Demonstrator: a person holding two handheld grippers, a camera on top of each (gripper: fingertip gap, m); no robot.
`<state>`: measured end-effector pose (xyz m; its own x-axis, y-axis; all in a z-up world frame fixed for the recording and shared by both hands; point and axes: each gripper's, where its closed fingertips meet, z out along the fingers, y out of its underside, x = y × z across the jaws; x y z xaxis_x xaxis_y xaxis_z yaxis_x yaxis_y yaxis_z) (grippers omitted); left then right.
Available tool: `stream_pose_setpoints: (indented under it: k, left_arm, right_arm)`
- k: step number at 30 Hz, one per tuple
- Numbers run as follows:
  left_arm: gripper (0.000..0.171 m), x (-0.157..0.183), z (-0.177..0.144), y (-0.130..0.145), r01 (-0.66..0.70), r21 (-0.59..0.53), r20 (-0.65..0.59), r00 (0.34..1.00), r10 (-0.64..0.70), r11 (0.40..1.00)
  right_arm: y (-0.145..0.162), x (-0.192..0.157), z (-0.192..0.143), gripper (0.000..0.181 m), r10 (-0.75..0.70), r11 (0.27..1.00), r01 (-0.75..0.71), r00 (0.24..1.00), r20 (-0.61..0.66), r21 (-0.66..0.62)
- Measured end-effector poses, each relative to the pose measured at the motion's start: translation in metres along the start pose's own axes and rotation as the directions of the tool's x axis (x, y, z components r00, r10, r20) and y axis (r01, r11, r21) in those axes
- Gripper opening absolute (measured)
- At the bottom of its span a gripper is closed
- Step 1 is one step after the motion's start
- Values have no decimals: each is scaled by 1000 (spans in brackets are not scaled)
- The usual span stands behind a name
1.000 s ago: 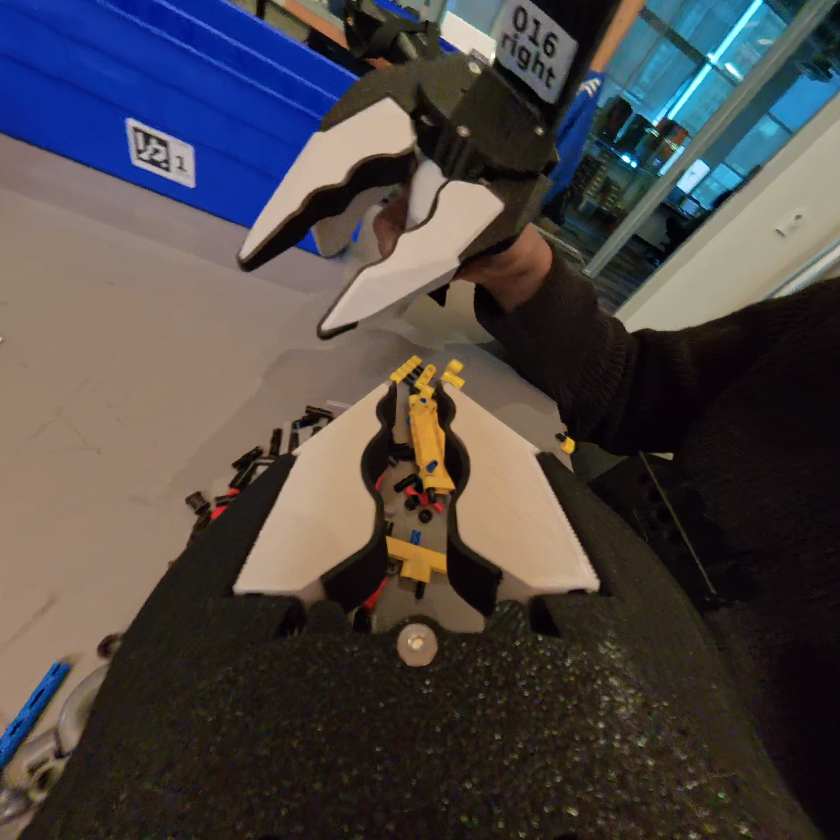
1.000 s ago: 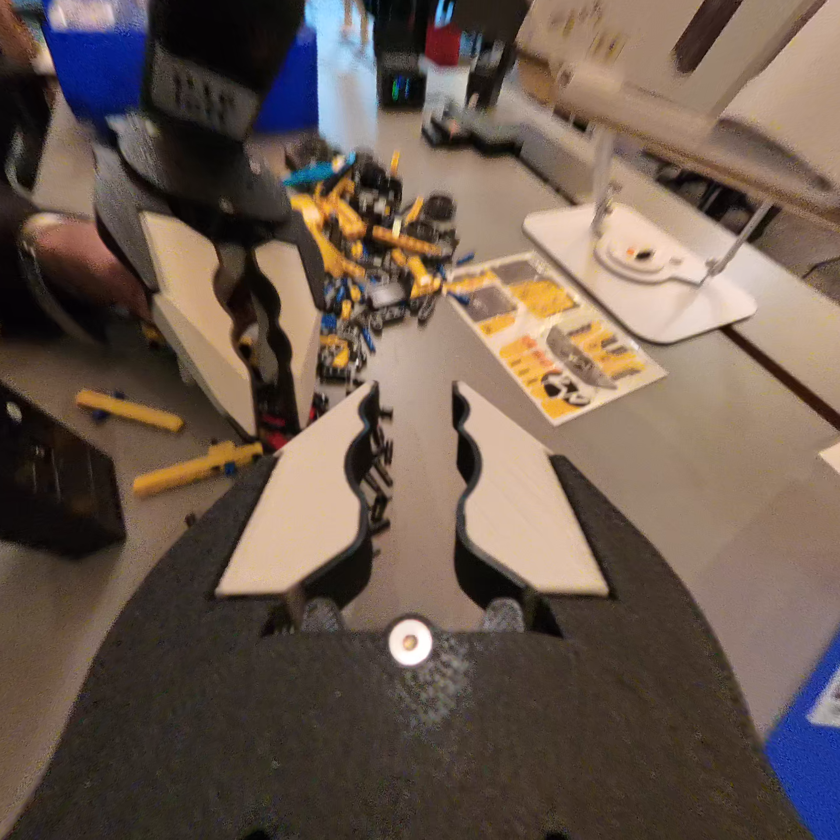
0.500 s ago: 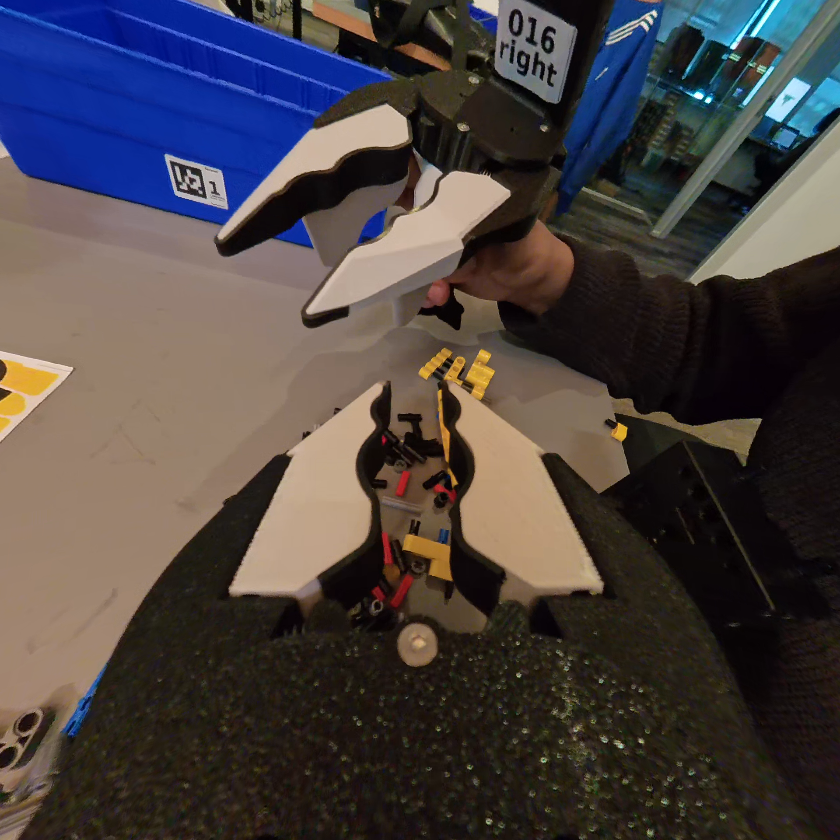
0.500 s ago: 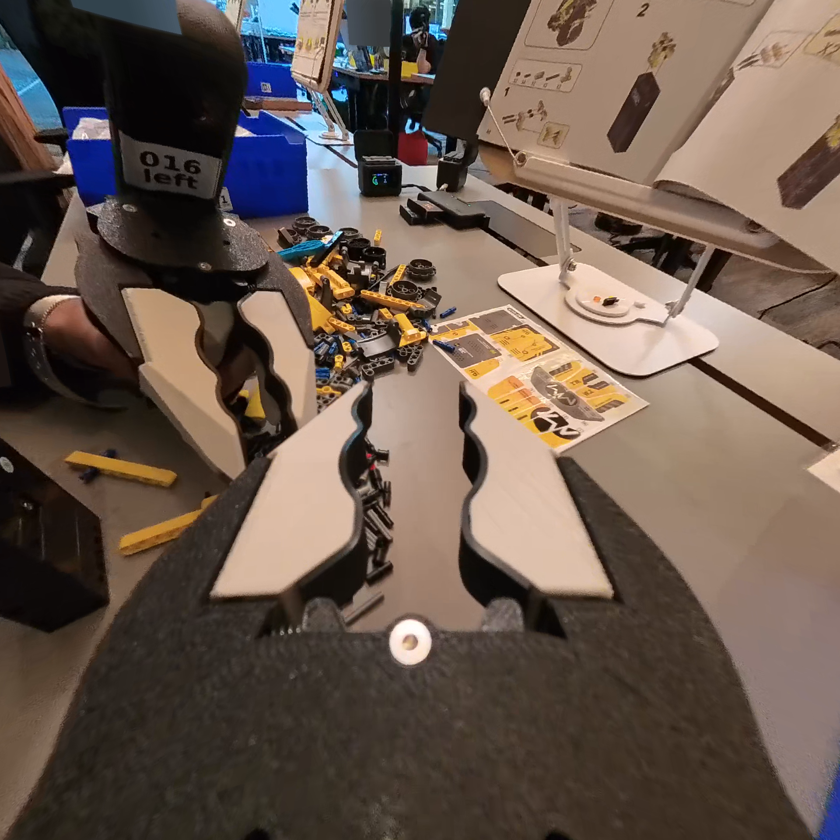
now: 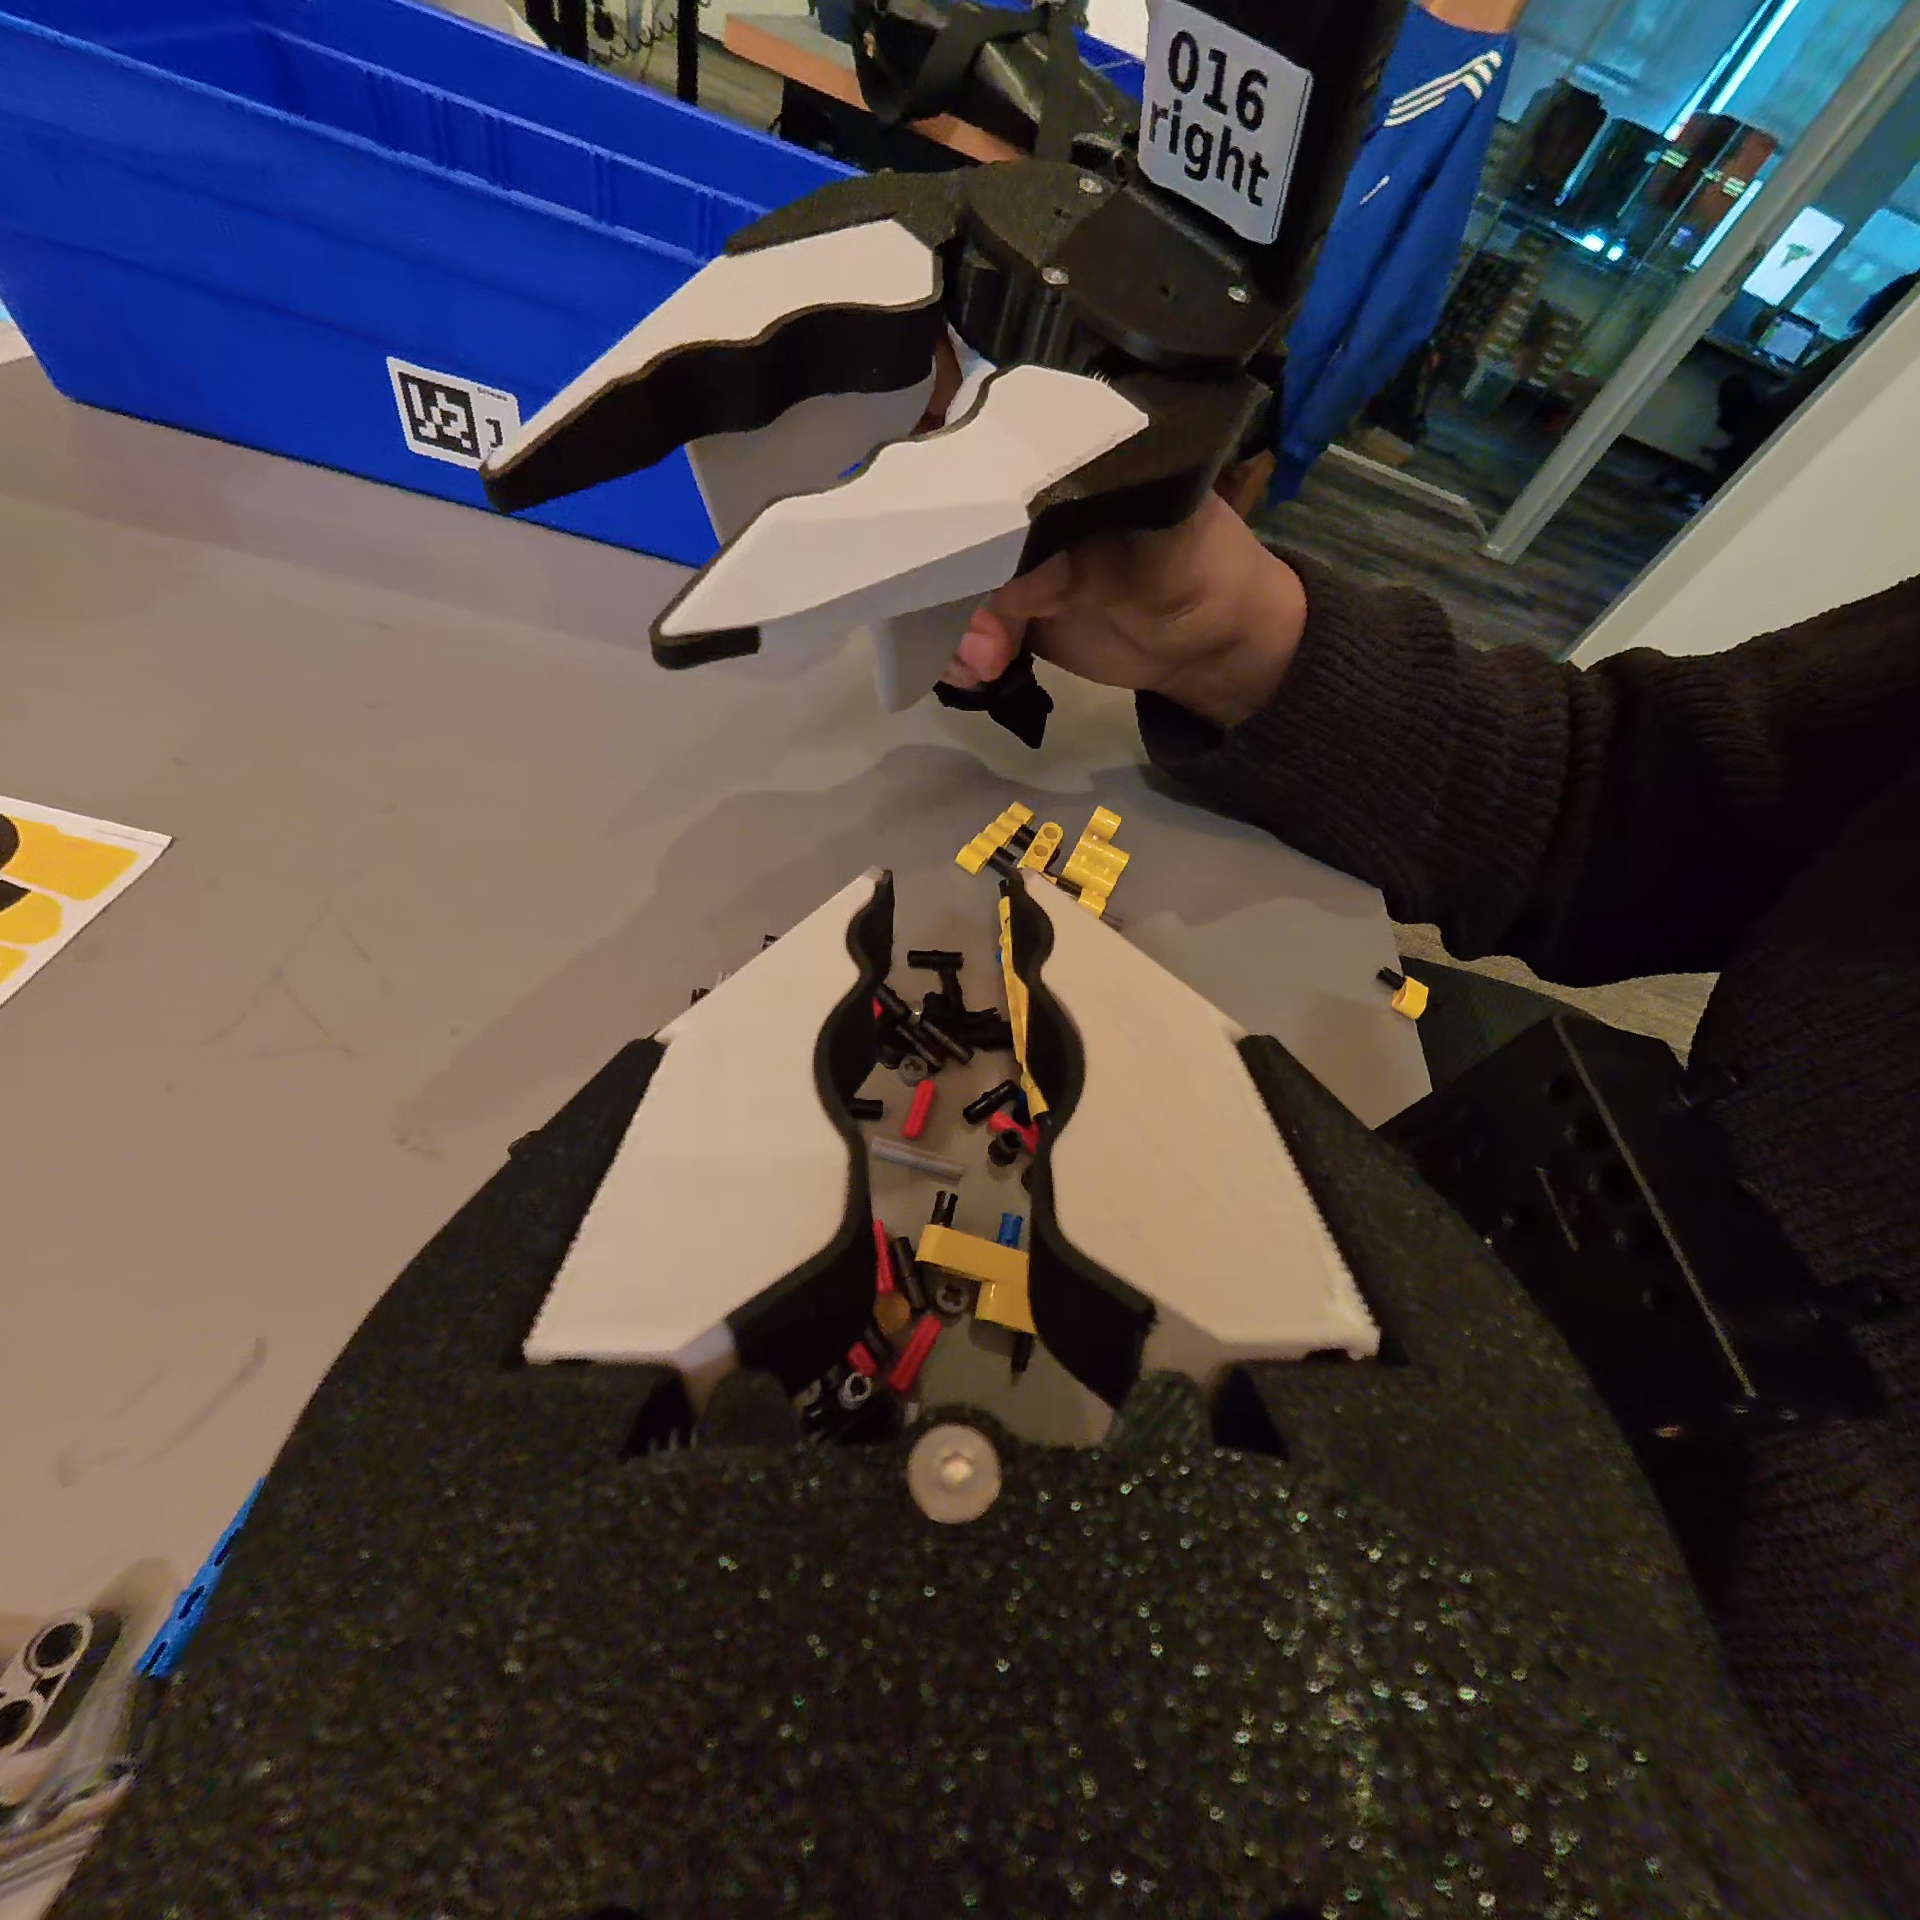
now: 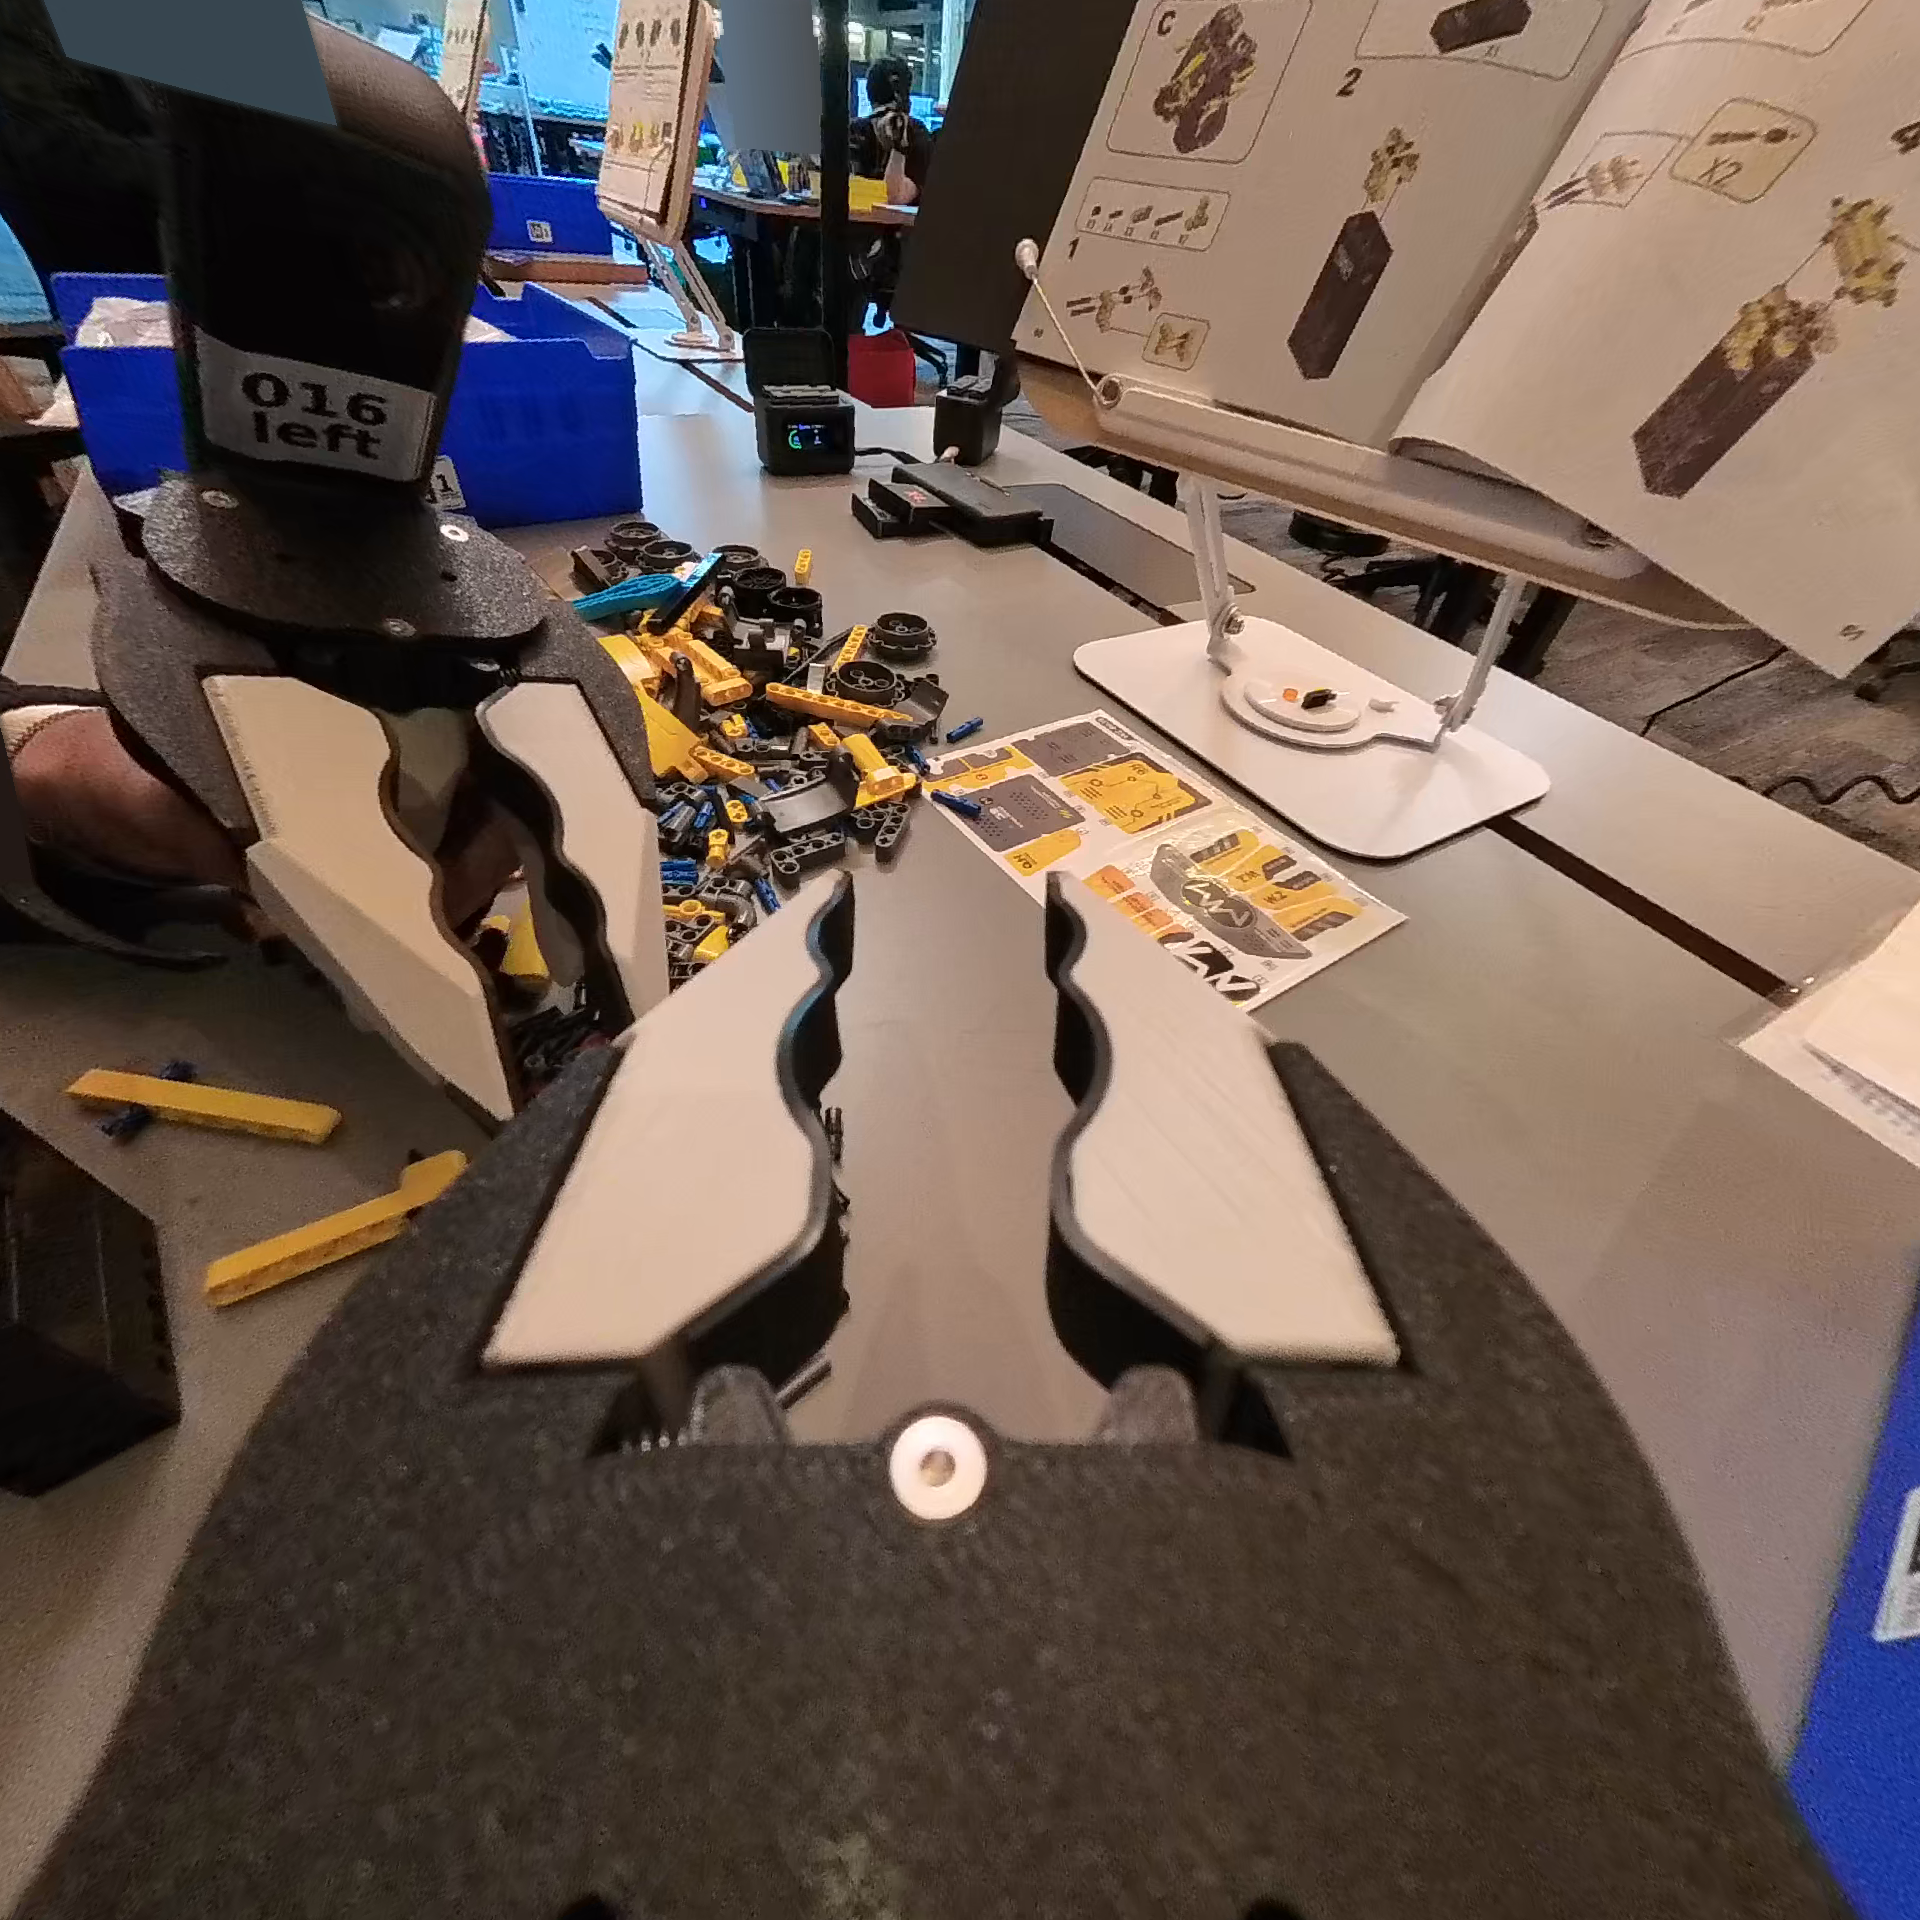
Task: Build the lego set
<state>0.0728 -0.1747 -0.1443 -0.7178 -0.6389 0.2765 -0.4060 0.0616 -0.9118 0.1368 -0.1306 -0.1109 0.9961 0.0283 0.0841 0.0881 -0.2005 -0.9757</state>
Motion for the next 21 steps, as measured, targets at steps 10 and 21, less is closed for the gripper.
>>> stream_pose_setpoints:
  k: [10, 21]
  left_arm:
    - [22, -1, 0, 1, 7, 0, 0, 1000, -7, 1000]
    - [22, -2, 0, 2, 10, -11, 0, 1000, -10, 1000]
  right_arm:
    - [3, 1, 2, 37, -1, 1000, 1, 1000, -3, -12]
    - [-2, 2, -1, 36, 3, 1000, -3, 1000, -2, 1]
